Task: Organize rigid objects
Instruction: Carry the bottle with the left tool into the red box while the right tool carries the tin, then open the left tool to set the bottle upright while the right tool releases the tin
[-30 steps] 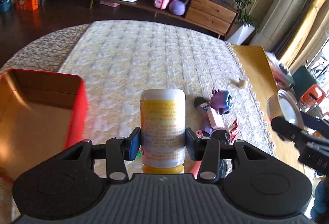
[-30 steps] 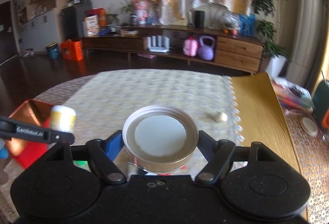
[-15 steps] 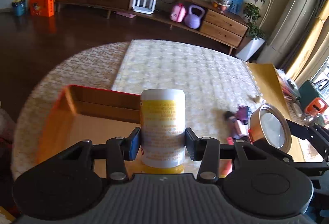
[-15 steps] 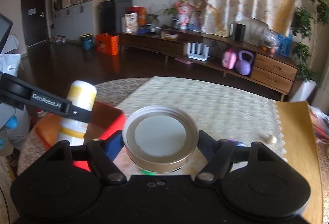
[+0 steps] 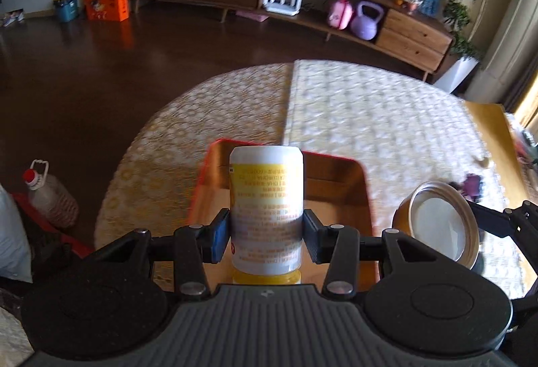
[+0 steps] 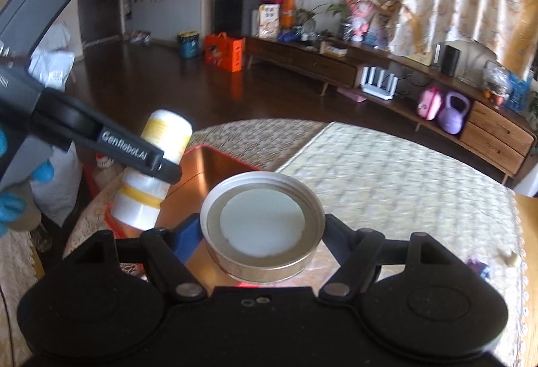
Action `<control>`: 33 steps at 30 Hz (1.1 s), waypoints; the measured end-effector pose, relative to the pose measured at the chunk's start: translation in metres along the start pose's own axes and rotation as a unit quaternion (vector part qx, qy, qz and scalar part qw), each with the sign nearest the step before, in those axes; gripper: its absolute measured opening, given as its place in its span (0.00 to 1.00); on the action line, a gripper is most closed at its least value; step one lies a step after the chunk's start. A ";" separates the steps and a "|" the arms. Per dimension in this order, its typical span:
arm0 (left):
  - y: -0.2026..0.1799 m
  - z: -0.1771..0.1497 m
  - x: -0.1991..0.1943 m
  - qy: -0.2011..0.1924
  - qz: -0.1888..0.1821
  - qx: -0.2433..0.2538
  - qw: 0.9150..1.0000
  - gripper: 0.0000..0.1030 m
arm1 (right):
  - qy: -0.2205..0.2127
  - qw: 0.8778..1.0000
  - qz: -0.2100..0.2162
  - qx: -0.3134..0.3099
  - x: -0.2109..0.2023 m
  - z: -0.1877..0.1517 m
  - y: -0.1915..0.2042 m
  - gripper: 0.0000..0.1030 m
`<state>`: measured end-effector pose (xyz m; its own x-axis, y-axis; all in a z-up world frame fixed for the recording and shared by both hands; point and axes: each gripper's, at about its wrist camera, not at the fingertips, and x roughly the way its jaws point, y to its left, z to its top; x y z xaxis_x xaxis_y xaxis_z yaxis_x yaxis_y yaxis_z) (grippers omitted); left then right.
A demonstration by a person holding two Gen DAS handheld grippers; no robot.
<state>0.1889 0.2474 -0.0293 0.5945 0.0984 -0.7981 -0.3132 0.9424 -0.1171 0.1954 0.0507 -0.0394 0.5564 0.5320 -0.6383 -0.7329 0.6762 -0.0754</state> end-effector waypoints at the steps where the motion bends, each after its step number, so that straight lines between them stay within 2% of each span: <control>1: 0.003 0.001 0.005 0.004 0.004 0.001 1.000 0.43 | 0.006 1.000 0.001 -0.004 0.007 0.001 0.004 0.74; 6: 0.012 0.006 0.032 0.025 0.024 0.014 0.999 0.43 | 0.027 0.999 0.004 -0.034 0.039 0.008 0.019 0.74; 15: 0.017 0.015 0.079 0.054 0.028 0.026 0.998 0.43 | 0.063 0.996 0.017 -0.060 0.086 0.009 0.034 0.73; 33: 0.007 0.027 0.120 0.076 0.014 0.038 0.996 0.43 | 0.120 0.990 0.011 -0.079 0.112 -0.003 0.048 0.73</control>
<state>0.2787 0.2742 -0.1099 0.4661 0.0801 -0.8811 -0.2678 0.9619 -0.0542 0.2213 0.1410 -0.1171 0.4435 0.3965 -0.8038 -0.8066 0.5676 -0.1650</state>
